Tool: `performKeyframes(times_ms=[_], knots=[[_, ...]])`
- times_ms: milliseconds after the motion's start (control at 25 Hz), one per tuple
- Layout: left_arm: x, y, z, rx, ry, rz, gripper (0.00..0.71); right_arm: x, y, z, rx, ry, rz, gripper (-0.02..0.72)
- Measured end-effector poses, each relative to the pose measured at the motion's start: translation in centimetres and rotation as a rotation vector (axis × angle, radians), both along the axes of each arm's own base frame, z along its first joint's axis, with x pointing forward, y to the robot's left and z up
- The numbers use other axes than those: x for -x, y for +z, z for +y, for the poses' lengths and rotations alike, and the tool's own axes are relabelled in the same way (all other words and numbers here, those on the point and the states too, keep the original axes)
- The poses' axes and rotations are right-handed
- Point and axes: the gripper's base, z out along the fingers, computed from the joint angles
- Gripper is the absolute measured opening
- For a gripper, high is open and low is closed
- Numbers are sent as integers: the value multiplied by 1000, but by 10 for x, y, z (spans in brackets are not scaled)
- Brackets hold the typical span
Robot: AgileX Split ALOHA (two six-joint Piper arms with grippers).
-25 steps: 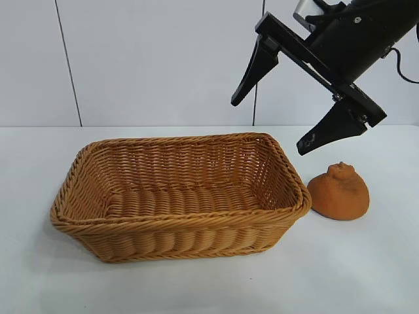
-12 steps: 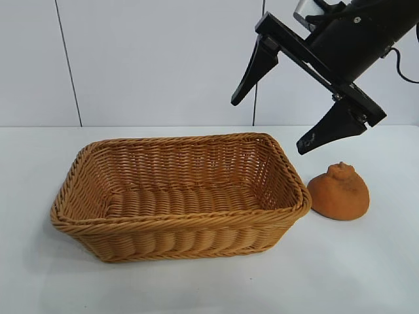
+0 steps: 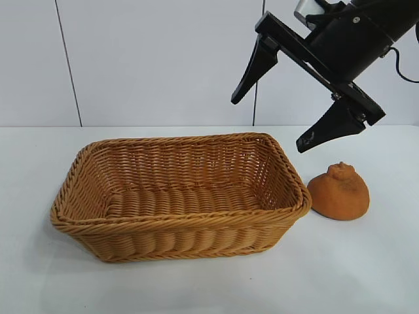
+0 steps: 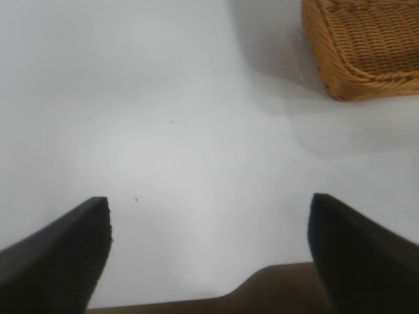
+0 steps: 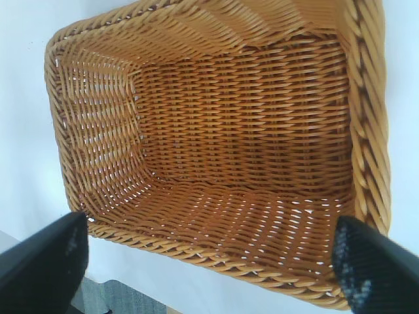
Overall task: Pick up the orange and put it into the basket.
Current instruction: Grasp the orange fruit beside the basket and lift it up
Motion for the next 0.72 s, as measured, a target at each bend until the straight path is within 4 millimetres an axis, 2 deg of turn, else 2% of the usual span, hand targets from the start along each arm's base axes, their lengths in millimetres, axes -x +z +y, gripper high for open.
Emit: performKeyframes(times_ms=[400, 720], knots=[[39, 4, 2, 9, 9, -255, 589, 0, 0, 0, 1, 4, -3, 694], [42, 4, 2, 9, 9, -270, 589, 0, -1, -1, 15, 17, -11, 694]])
